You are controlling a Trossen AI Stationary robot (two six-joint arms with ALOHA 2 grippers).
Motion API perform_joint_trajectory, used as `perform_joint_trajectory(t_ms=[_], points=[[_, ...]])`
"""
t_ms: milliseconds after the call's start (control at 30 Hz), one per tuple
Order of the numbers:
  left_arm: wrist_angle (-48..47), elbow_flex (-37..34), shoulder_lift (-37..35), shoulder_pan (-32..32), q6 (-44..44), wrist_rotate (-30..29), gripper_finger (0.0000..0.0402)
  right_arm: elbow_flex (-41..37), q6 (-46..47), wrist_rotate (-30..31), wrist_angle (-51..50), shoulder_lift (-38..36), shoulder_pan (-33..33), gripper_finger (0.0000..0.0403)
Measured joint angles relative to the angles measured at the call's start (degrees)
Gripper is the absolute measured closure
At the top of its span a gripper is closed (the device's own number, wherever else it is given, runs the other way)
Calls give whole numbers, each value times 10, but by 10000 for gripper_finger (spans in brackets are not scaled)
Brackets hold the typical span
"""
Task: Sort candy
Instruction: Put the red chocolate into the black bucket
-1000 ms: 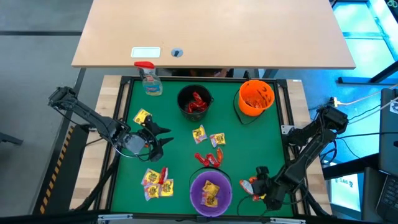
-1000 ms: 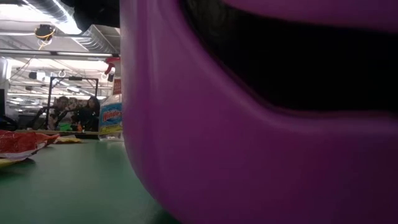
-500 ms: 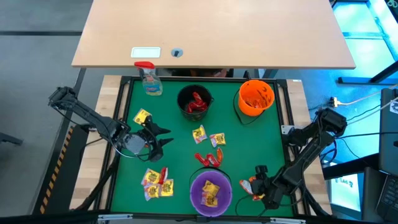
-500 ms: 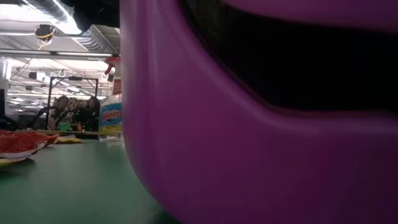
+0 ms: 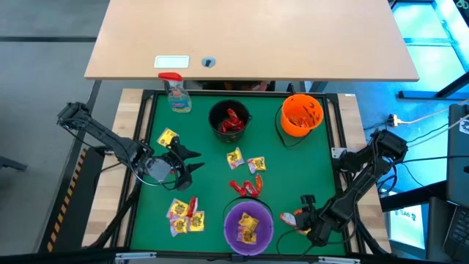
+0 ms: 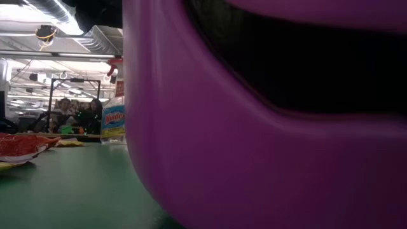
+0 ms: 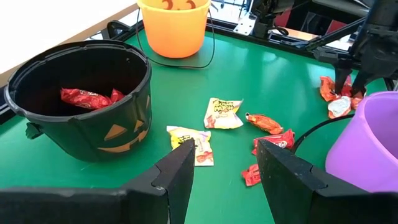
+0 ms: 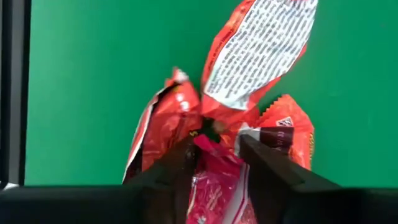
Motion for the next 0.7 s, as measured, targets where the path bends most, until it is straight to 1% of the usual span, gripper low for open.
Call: perform_joint_trajectory(t_ms=[167,333,433,700], points=[[0,0,0,0,0,0,239,0,0,-17,-11,-1,0,321],[0,0,0,0,0,0,239,0,0,-36,-19,-4,0,353],[0,0,0,0,0,0,239,0,1,-43,-29,-14,0,359],[0,0,0,0,0,0,239,0,2,-41,-43,-46,0,358]])
